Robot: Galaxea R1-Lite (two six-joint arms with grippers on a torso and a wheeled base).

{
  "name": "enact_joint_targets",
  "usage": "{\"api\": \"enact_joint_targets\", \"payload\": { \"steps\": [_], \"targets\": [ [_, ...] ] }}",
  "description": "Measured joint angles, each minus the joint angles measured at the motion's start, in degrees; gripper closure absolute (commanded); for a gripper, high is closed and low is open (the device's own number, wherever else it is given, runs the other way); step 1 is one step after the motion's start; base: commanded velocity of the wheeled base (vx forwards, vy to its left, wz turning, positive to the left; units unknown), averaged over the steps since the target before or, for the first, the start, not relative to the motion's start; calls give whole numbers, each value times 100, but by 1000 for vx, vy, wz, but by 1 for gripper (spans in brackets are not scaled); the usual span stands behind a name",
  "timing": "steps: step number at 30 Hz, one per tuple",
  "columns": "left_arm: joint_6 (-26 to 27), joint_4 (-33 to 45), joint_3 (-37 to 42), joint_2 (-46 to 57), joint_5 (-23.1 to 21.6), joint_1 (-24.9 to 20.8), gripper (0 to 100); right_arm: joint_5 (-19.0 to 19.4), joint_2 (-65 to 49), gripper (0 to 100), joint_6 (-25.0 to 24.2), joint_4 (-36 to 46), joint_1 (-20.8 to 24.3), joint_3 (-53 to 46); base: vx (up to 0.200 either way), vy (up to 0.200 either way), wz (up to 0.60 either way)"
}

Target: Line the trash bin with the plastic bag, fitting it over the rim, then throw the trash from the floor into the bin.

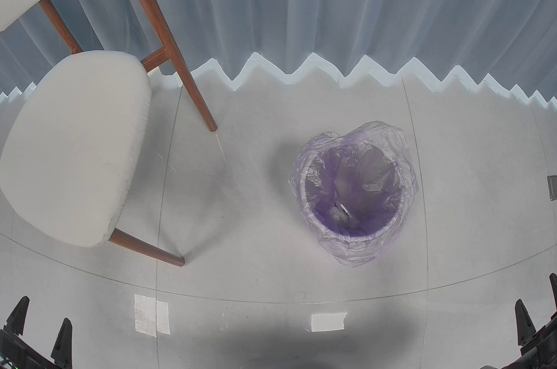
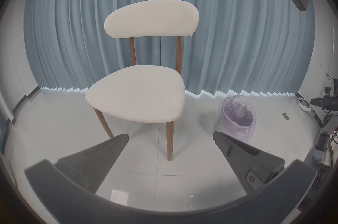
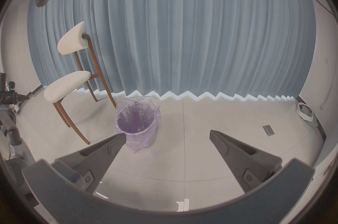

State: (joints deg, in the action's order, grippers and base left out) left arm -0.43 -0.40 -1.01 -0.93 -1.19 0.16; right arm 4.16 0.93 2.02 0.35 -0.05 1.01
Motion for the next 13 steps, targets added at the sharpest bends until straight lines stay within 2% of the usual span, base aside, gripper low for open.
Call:
{"api": "enact_joint_targets", "payload": {
  "steps": [13],
  "targets": [
    [21, 40, 0, 0, 110, 0, 0, -4, 0, 0, 16, -26, 2, 0, 0, 0, 0]
  ]
}}
